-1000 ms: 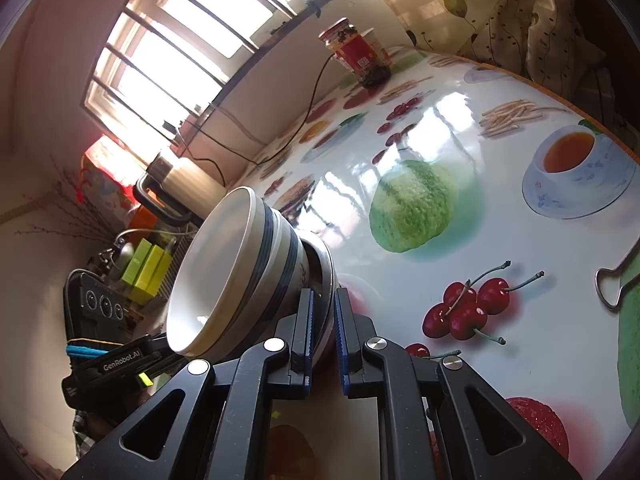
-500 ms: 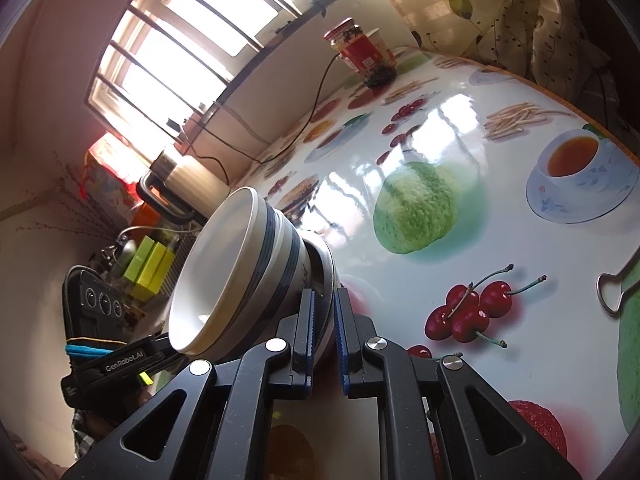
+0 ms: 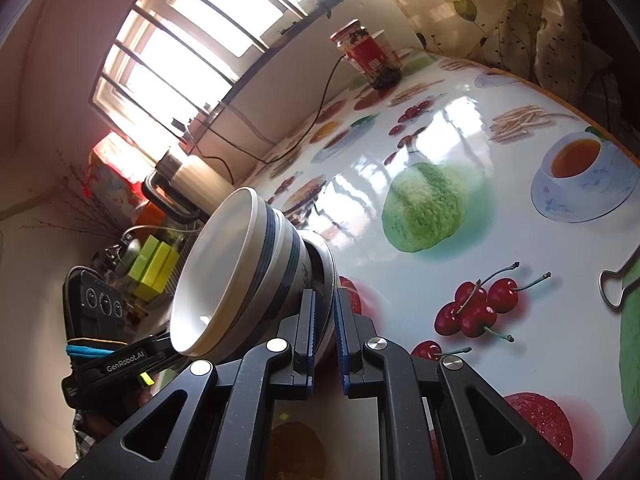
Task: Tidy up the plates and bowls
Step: 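Lift the nested bowls with both tools and carry them toward the cream plates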
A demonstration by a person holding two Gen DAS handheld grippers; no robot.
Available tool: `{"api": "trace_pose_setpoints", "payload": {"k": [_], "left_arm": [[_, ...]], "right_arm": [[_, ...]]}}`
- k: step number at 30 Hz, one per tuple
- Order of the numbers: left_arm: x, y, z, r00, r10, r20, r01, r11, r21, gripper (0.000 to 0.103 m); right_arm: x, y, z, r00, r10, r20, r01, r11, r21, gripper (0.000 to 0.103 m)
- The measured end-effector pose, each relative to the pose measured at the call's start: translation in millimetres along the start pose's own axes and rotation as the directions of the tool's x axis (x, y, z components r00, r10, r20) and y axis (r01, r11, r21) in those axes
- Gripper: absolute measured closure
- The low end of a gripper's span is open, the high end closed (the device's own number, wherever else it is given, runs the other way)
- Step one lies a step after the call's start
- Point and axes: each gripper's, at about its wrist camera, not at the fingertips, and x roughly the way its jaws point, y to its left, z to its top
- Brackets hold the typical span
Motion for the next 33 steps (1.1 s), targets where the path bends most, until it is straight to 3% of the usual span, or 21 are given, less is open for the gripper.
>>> {"api": "trace_pose_setpoints", "payload": {"k": [33], "left_arm": [[-67,16,-1,0.991,0.089,0.1,-0.086,0.996,-0.038,0.093]], "right_arm": [[11,60,2,0.996,0.082,-0.038,-0.085,0.992,-0.089,0.092]]}}
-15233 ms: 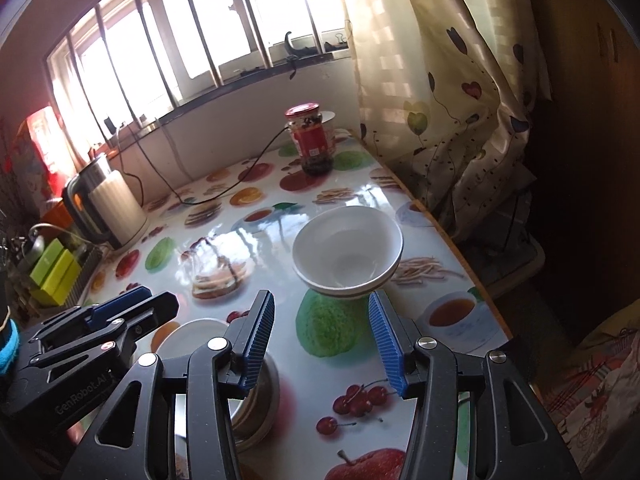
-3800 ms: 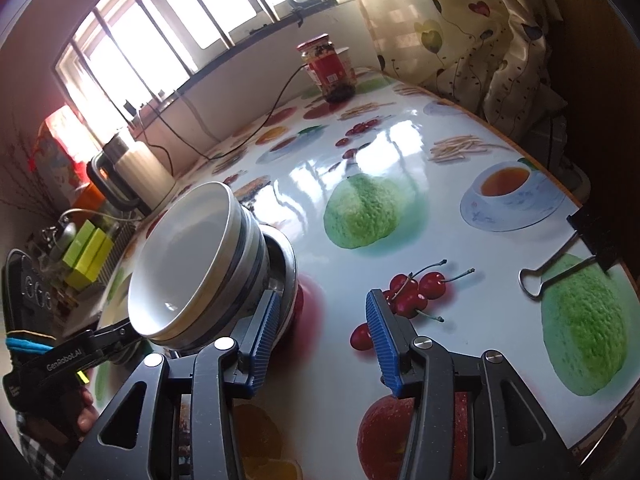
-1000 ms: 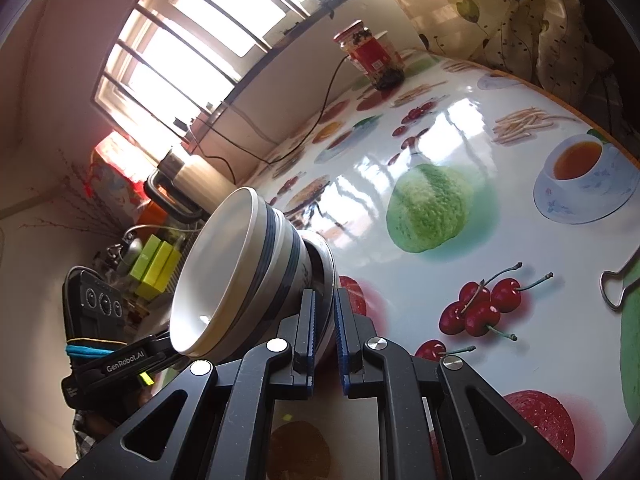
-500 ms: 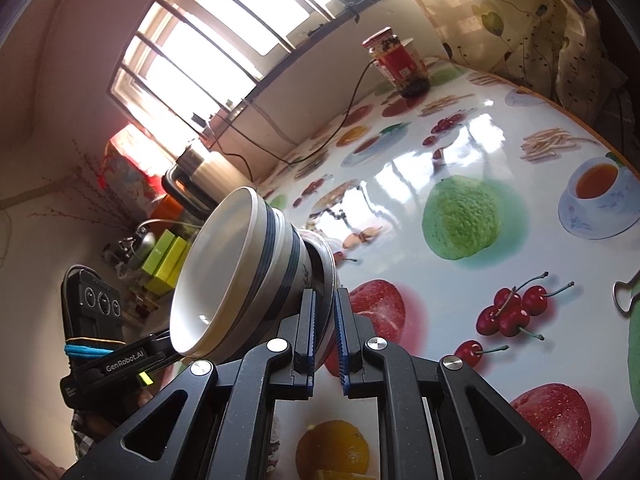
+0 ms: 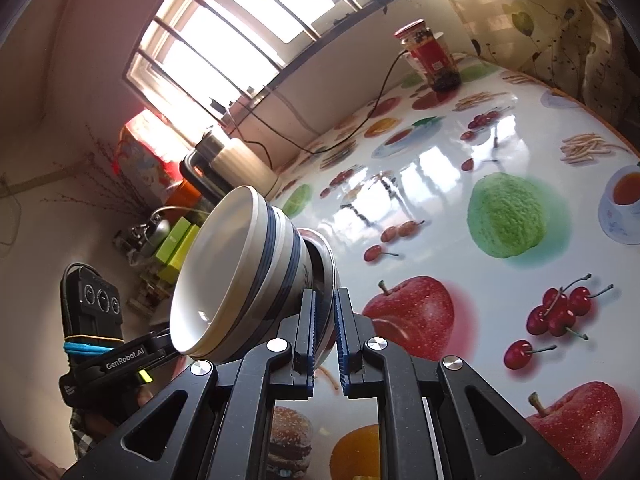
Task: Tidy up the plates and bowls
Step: 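Lift the nested bowls with both tools and carry them toward the cream plates, then lower the nested bowls onto the cream plate stack with both tools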
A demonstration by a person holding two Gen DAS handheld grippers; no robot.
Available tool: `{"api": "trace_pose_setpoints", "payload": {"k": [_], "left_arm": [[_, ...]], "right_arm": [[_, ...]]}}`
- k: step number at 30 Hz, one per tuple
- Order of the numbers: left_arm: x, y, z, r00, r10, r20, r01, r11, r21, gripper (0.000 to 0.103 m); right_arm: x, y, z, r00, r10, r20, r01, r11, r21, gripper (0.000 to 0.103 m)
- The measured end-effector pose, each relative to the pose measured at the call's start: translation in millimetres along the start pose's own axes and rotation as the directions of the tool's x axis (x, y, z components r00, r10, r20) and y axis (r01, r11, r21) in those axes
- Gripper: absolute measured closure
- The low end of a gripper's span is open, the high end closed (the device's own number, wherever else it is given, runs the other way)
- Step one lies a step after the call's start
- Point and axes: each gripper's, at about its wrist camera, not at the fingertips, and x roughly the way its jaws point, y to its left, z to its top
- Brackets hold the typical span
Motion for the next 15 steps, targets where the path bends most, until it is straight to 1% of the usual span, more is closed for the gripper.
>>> {"api": "trace_pose_setpoints", "payload": {"k": [15], "left_arm": [[-22,33,3,0.998,0.052,0.033,-0.05,0.997,-0.06,0.093]], "right_arm": [[35,30,2,0.997,0.047,-0.058,-0.049,0.998,-0.046,0.092]]}}
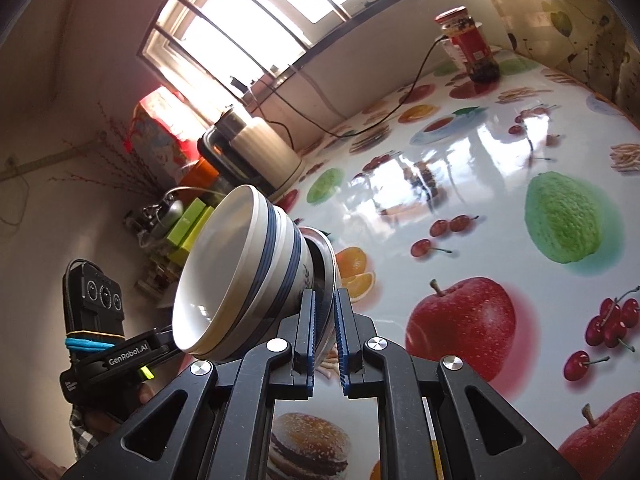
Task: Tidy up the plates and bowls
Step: 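Lower the nested bowls onto the cream plate stack with both tools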
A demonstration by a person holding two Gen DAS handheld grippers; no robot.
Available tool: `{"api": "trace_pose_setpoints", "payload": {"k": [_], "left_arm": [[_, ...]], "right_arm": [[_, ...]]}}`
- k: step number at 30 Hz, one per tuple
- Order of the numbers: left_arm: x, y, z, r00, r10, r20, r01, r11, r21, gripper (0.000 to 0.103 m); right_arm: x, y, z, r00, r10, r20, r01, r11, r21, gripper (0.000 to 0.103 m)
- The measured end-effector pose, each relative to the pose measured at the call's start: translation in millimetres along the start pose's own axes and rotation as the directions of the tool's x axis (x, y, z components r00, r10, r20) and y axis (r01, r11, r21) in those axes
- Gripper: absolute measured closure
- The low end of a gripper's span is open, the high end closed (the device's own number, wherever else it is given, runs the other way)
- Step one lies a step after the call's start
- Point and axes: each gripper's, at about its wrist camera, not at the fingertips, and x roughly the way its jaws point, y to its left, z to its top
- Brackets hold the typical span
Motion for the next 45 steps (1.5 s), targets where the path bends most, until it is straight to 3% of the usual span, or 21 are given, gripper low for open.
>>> {"api": "trace_pose_setpoints", "payload": {"k": [27,45], "left_arm": [[-32,65,14,0.994,0.086,0.064,-0.08,0.992,-0.099,0.094],[-34,100,19,0.99,0.128,0.061,-0.118,0.982,-0.148,0.094]], "right_arm": [[73,48,10,0.993,0.071,-0.095,-0.077,0.995,-0.067,0.092],[118,69,10,0.983,0.075,-0.168,-0.091,0.992,-0.088,0.092]]}}
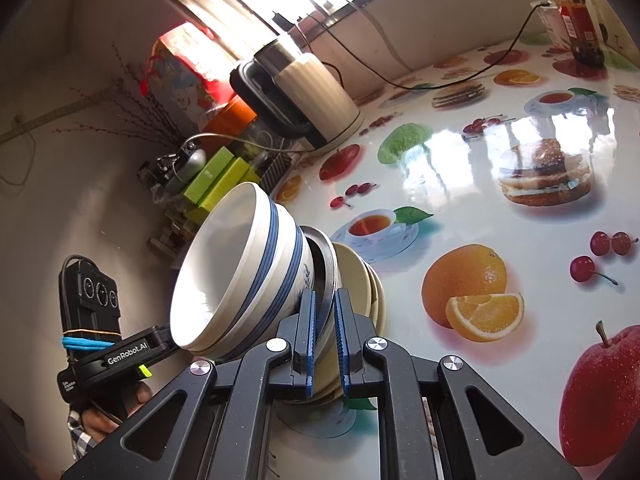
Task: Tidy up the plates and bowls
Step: 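Lower the nested bowls onto the cream plate stack with both tools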
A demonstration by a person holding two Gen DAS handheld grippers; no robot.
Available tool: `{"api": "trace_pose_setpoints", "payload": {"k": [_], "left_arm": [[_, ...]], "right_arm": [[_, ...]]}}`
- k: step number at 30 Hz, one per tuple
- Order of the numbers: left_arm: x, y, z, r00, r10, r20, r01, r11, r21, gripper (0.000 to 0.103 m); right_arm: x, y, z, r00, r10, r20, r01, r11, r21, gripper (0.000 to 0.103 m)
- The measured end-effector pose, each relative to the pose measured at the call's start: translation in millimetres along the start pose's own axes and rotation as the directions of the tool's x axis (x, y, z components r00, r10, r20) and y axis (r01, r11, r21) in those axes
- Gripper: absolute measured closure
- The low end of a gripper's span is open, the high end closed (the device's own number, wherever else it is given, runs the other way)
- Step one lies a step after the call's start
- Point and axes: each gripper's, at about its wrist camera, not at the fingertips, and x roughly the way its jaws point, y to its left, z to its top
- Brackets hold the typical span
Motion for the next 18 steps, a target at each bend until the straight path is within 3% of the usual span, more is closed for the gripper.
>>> {"api": "trace_pose_setpoints", "payload": {"k": [18], "left_arm": [[6,11,-1,1.0,0.012,-0.013,-0.012,1.0,-0.023,0.094]], "right_arm": [[17,1,3,0.999,-0.017,-0.035,0.016,1.0,-0.012,0.092]]}}
